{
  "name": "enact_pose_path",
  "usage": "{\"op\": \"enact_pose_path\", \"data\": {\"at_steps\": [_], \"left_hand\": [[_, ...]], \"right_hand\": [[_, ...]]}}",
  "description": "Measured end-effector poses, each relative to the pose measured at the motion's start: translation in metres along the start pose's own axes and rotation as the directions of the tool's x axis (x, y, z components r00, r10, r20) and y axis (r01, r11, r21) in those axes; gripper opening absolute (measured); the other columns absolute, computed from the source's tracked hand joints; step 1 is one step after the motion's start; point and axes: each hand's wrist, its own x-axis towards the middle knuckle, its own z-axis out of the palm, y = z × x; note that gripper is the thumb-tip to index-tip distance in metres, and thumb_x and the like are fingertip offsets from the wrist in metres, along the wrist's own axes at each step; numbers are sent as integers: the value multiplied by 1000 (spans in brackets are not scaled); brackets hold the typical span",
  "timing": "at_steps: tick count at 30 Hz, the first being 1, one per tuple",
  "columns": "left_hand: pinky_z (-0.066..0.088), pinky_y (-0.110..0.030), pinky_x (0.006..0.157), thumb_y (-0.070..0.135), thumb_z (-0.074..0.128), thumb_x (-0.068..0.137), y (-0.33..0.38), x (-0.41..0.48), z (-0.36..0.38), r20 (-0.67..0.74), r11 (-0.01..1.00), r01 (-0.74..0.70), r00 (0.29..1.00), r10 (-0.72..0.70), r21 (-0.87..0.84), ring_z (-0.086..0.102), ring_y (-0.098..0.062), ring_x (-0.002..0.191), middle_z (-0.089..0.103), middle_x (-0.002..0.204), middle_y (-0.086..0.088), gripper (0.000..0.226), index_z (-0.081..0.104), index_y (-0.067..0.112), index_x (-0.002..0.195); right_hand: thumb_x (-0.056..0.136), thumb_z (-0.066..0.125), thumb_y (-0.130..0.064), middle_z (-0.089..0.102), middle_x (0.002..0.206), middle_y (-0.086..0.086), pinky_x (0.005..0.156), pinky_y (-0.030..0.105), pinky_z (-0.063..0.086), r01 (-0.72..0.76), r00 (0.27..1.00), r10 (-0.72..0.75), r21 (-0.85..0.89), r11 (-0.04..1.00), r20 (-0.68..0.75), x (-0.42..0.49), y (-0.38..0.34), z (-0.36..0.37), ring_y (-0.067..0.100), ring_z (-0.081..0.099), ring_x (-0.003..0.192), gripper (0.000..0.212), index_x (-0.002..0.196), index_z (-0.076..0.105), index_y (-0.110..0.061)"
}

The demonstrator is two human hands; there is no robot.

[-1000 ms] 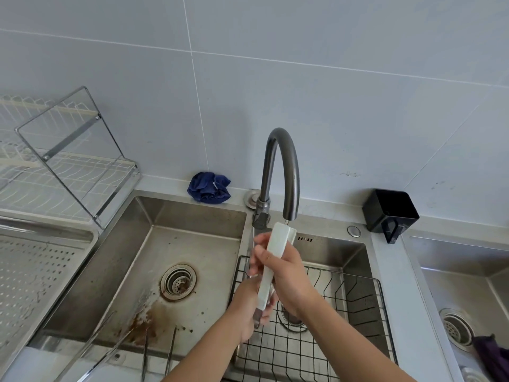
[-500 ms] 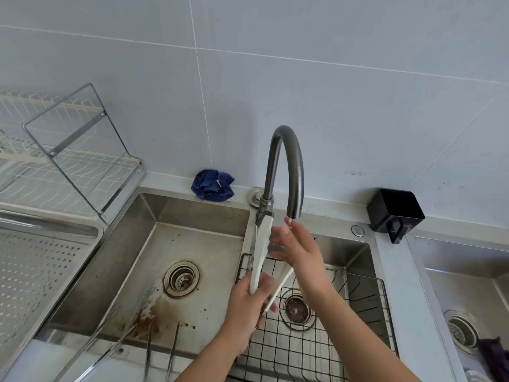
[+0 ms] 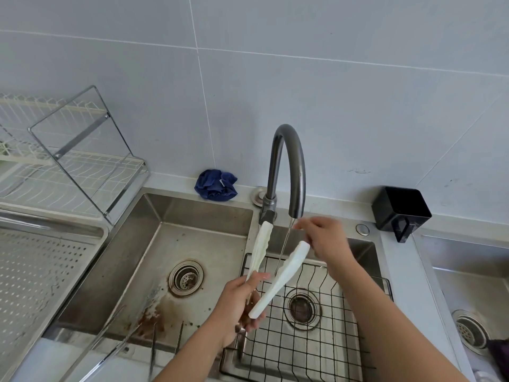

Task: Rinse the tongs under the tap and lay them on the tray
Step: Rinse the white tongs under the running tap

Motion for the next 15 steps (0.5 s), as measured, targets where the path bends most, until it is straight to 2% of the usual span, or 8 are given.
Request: {"op": "enact_pose_path", "data": {"at_steps": [2, 4, 7, 9, 11, 13, 14, 15], "left_hand": [[36, -22, 36, 56, 61, 90, 1, 2, 0, 24, 999, 42, 999, -43, 9, 49, -20, 39, 56, 58, -12, 30, 77, 34, 101], [34, -20, 33, 57, 62, 90, 1, 4, 0, 24, 998, 63, 998, -64, 15, 45, -18, 35, 52, 54, -10, 36, 75, 26, 104], [30, -18, 31, 53, 57, 94, 1, 6, -3, 20, 998, 55, 998, -55, 38, 40, -16, 31, 46, 53, -8, 54, 63, 8, 123], [29, -18, 31, 53, 54, 95, 3, 5, -4, 16, 996, 36, 999, -37, 79, 38, -14, 30, 45, 54, -9, 56, 61, 5, 126], [27, -18, 31, 49, 50, 101, 2, 5, -6, 12, 993, 25, 1000, -27, 112, 37, -14, 29, 43, 53, -10, 51, 61, 7, 127], [25, -18, 32, 41, 46, 104, -1, 5, -8, 15, 992, 37, 999, -39, 120, 35, -14, 28, 42, 49, -9, 46, 58, 8, 133], [25, -17, 32, 42, 47, 104, -3, 5, -9, 14, 991, 46, 999, -48, 129, 35, -14, 28, 43, 49, -8, 46, 57, 8, 134], [26, -17, 32, 46, 49, 102, -4, 5, -9, 14, 988, 55, 998, -57, 142, 35, -14, 28, 43, 48, -7, 49, 56, 9, 134]], "right_hand": [[102, 62, -32, 59, 59, 3, 47, 24, 35, -102, 966, 91, 35, 994, 243, 0, 2, 13, 15, 45, 51, 40, 77, 71, -2], [99, 67, -25, 59, 61, 3, 48, 24, 38, -92, 945, 69, 59, 994, 320, 0, 5, 24, 15, 48, 53, 33, 79, 69, 0], [91, 75, -15, 61, 66, 10, 55, 31, 50, -52, 975, 31, 90, 995, 221, 1, 13, 37, 16, 57, 60, 27, 85, 64, 9], [90, 76, -18, 65, 77, 18, 65, 35, 51, 92, 989, -86, -46, 995, 119, -2, 18, 45, 17, 60, 69, 24, 87, 65, 3], [94, 70, -18, 68, 89, 9, 73, 32, 49, 259, 965, -249, -129, 957, 86, -6, 26, 54, 10, 62, 80, 15, 88, 66, -5], [98, 65, -19, 69, 100, -4, 80, 27, 48, 266, 960, -265, 0, 964, 85, -9, 29, 59, -3, 64, 92, 16, 96, 64, -3], [98, 65, -22, 70, 106, -7, 85, 29, 49, 206, 972, -218, 126, 970, 91, -9, 29, 60, -1, 66, 99, 21, 101, 62, -1], [98, 65, -25, 72, 109, -6, 89, 37, 53, 140, 979, -171, 244, 960, 110, -9, 28, 62, 10, 68, 104, 24, 104, 62, -1]]}}
